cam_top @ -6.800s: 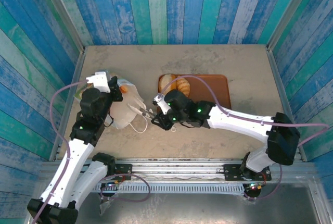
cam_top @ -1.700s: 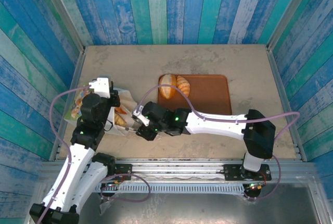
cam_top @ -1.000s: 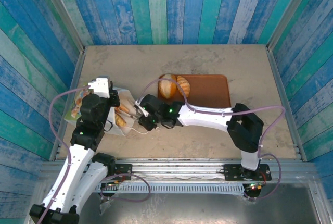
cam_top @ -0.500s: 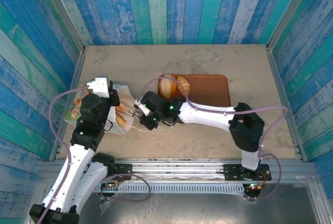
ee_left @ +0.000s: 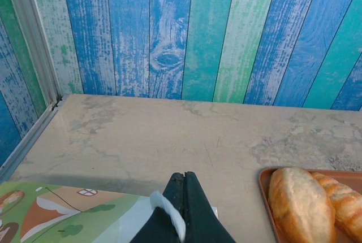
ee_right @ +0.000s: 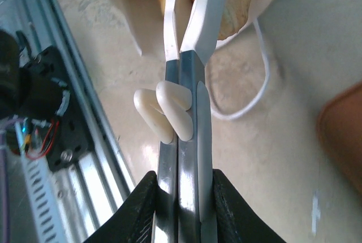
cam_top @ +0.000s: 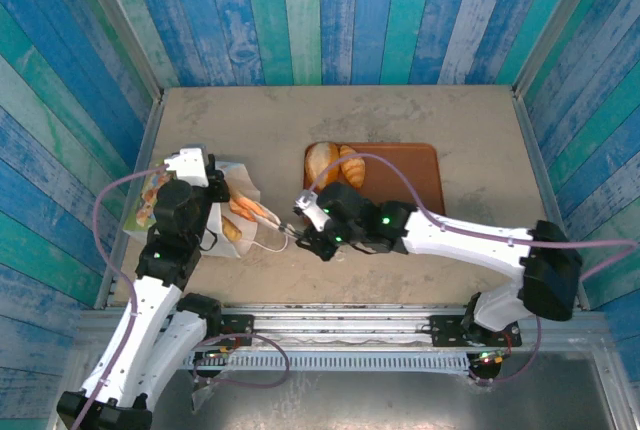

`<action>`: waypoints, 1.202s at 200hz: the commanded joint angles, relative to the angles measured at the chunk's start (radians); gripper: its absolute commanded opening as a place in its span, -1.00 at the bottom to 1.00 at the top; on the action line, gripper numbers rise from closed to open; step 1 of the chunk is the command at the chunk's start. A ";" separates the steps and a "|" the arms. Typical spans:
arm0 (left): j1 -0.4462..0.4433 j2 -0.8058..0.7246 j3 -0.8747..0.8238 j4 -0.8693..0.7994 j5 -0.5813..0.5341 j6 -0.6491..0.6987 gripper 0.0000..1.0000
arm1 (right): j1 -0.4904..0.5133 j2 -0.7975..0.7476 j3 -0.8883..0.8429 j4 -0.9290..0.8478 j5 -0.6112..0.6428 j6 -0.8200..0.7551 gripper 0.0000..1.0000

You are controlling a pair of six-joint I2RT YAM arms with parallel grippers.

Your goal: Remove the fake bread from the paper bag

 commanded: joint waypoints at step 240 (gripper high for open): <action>0.007 -0.024 0.000 -0.012 0.002 -0.039 -1.00 | -0.620 -0.218 -0.332 -0.118 -0.491 0.129 -0.31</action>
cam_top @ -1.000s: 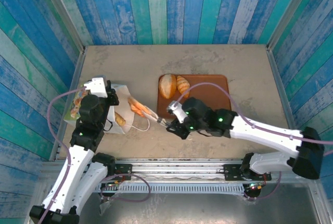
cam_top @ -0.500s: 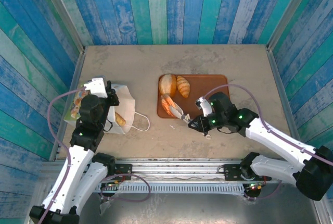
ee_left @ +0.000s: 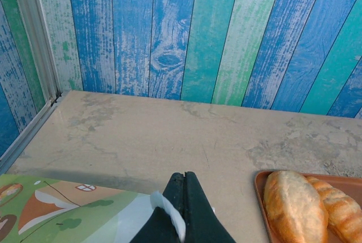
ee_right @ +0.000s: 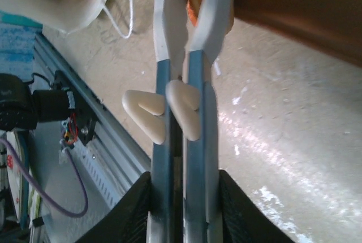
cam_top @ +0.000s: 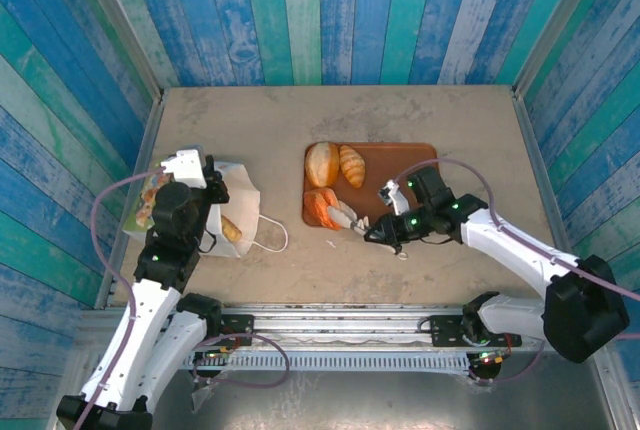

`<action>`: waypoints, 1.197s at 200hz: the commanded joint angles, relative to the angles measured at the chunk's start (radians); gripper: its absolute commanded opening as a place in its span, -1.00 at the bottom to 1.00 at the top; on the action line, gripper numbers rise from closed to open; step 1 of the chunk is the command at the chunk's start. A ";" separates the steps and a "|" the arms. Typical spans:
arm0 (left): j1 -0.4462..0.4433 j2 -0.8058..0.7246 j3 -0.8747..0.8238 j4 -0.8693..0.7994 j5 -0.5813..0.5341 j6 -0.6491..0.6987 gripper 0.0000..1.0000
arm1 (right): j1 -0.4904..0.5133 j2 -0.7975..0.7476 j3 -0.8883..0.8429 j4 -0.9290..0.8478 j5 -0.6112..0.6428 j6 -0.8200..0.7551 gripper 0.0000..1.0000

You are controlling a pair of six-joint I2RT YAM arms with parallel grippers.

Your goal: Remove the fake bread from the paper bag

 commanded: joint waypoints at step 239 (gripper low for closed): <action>0.008 0.000 0.001 0.005 0.008 -0.005 -1.00 | 0.179 0.053 0.308 -0.206 0.494 -0.106 0.12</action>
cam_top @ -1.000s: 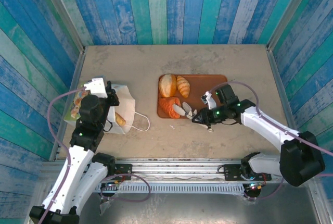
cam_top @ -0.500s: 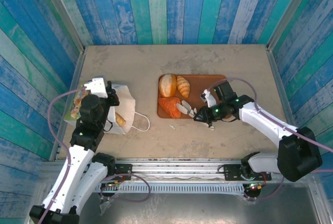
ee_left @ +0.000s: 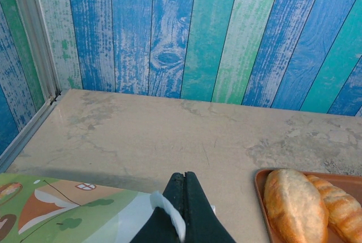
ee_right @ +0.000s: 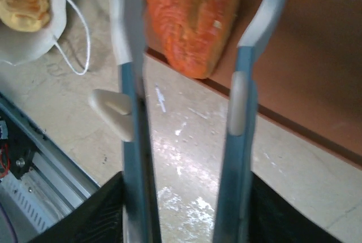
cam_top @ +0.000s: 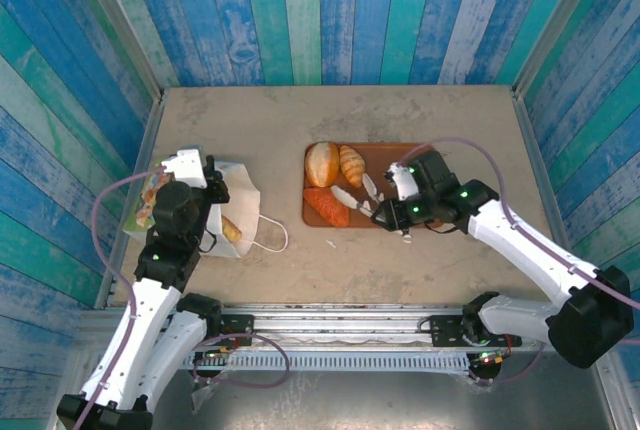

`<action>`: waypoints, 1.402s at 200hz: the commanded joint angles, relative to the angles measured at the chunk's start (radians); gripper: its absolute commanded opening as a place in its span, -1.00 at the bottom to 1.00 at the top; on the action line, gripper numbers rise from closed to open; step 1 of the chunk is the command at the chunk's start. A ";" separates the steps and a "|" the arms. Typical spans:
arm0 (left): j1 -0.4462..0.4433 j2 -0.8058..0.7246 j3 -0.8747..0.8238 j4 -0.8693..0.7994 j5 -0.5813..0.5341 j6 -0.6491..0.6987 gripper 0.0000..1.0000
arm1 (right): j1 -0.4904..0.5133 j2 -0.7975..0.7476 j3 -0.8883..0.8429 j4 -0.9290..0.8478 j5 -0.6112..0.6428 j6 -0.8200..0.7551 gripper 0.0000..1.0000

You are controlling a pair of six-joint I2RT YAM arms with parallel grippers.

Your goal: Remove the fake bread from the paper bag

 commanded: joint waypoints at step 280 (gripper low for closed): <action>0.006 -0.007 0.001 0.004 0.001 -0.004 -1.00 | 0.181 0.409 0.336 -0.283 0.318 -0.422 -0.16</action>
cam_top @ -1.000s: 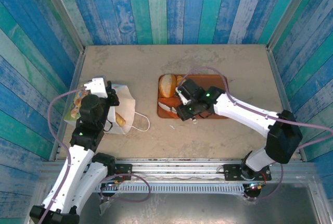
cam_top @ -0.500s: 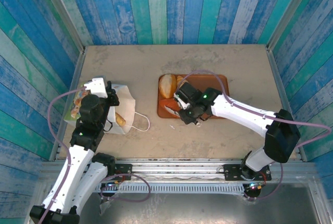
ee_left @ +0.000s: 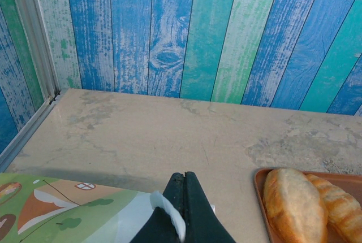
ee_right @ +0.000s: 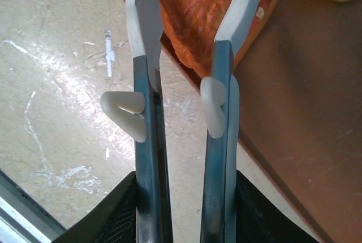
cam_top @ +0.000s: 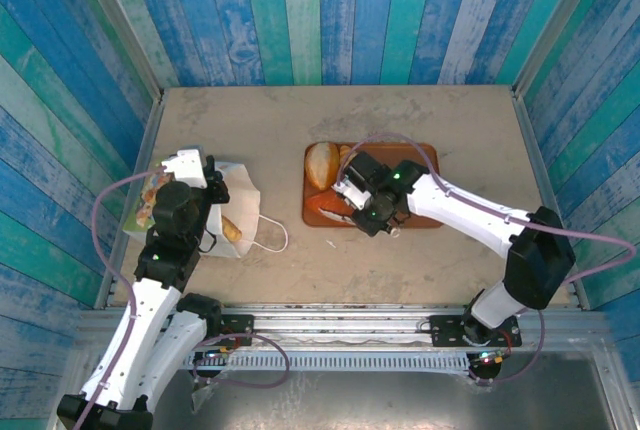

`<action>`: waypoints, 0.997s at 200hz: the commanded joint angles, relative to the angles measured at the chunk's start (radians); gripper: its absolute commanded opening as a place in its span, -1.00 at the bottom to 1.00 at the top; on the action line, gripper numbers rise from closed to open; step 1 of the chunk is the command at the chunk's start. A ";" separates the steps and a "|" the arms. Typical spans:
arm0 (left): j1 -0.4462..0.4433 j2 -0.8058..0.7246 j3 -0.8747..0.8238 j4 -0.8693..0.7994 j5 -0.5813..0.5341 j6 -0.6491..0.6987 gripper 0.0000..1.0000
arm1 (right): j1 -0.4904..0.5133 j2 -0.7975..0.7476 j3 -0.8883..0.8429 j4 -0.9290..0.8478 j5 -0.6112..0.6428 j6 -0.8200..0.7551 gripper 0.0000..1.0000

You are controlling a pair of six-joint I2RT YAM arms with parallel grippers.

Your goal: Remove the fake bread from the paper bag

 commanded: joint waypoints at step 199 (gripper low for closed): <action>0.014 0.009 0.009 0.012 0.011 0.002 -1.00 | -0.055 -0.432 -0.200 0.367 -0.302 0.074 -0.02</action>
